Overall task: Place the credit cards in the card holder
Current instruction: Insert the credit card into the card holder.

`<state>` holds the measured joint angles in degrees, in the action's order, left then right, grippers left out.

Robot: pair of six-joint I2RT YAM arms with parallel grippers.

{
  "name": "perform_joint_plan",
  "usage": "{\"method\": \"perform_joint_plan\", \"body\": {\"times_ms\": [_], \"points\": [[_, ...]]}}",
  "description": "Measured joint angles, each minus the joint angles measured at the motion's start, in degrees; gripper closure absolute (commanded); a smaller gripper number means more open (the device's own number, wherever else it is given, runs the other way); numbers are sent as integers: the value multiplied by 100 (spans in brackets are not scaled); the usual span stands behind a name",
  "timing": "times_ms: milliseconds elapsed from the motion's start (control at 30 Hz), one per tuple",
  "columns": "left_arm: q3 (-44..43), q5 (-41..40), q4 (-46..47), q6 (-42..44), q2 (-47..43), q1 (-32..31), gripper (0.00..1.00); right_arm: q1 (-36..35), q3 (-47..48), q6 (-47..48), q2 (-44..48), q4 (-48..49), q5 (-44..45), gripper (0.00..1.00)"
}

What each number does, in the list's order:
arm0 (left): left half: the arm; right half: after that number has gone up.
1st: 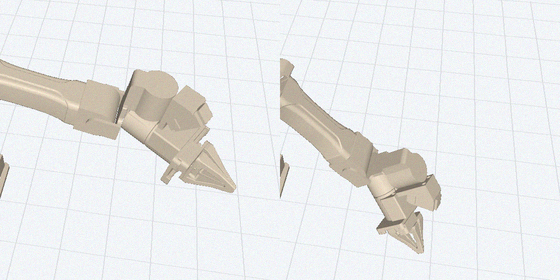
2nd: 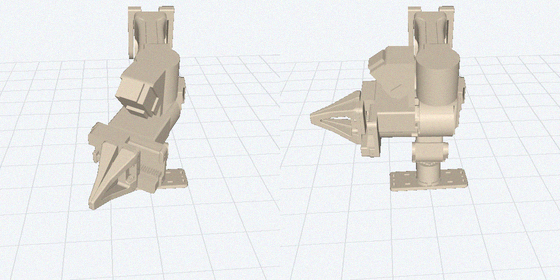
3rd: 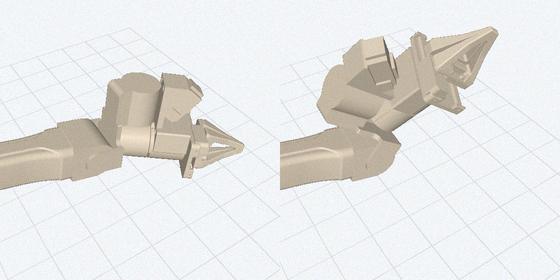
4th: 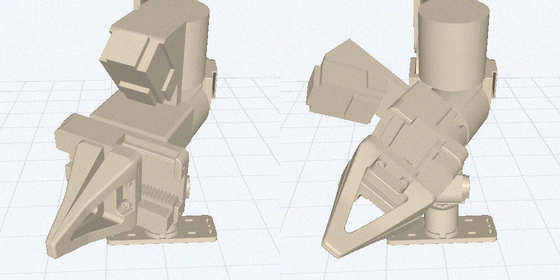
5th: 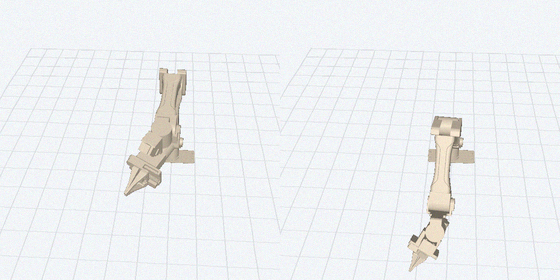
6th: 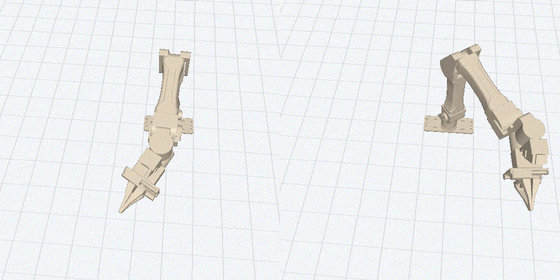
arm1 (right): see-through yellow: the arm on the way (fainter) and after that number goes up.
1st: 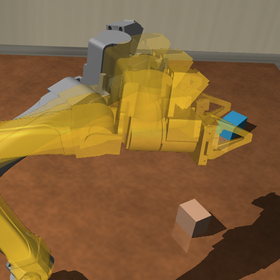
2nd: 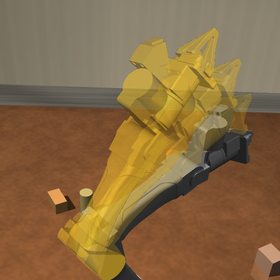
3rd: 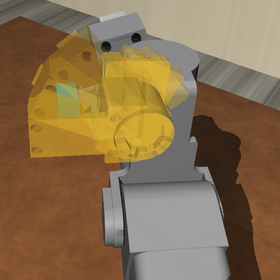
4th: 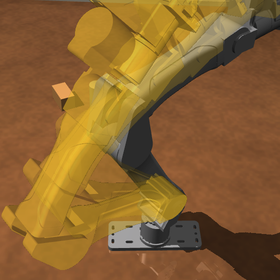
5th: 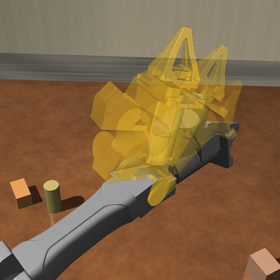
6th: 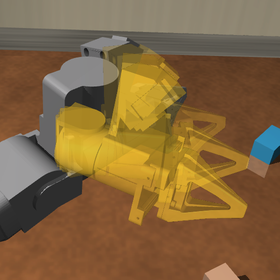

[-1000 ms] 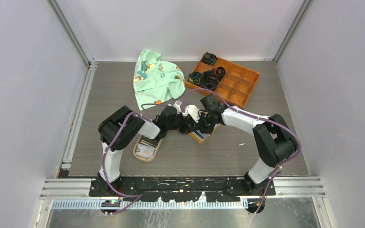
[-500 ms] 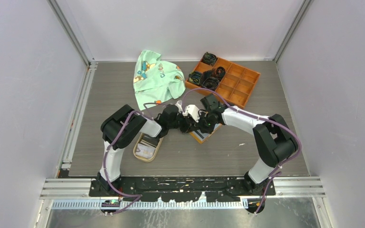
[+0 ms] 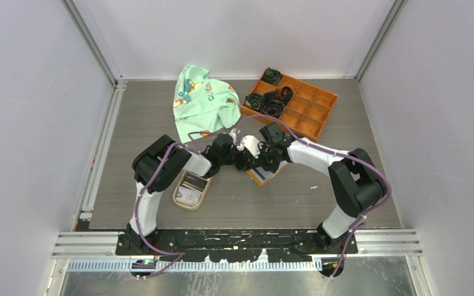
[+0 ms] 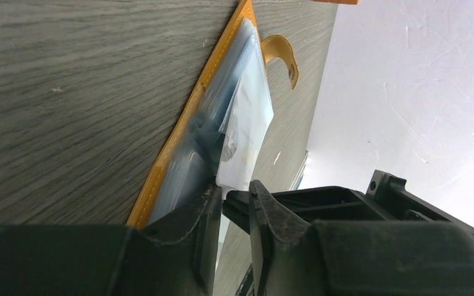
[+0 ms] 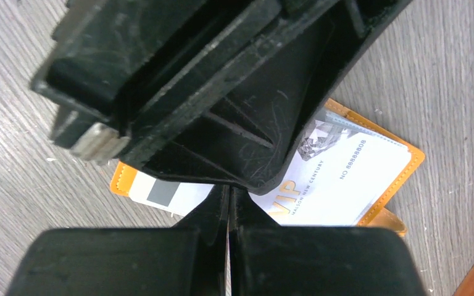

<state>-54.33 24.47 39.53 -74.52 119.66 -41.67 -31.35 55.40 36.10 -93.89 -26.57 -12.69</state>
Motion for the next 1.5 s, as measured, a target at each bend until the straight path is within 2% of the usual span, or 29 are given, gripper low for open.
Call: {"method": "perform_joint_plan", "body": {"times_ms": [267,433,867,1233,1500], "points": [[72,-44,-127,114,-157,70,70,11,0,-85,-17,173,343,98],[192,-92,-378,269,-387,87,73,20,0,-179,-39,260,404,98],[588,-348,-1397,964,-1294,76,80,328,33,-634,-39,256,-278,97],[358,-339,-1370,1045,-1010,-92,84,197,149,-763,-214,273,-190,97],[343,-302,-1298,1038,-903,-74,86,184,243,-765,-302,297,278,97]]}}
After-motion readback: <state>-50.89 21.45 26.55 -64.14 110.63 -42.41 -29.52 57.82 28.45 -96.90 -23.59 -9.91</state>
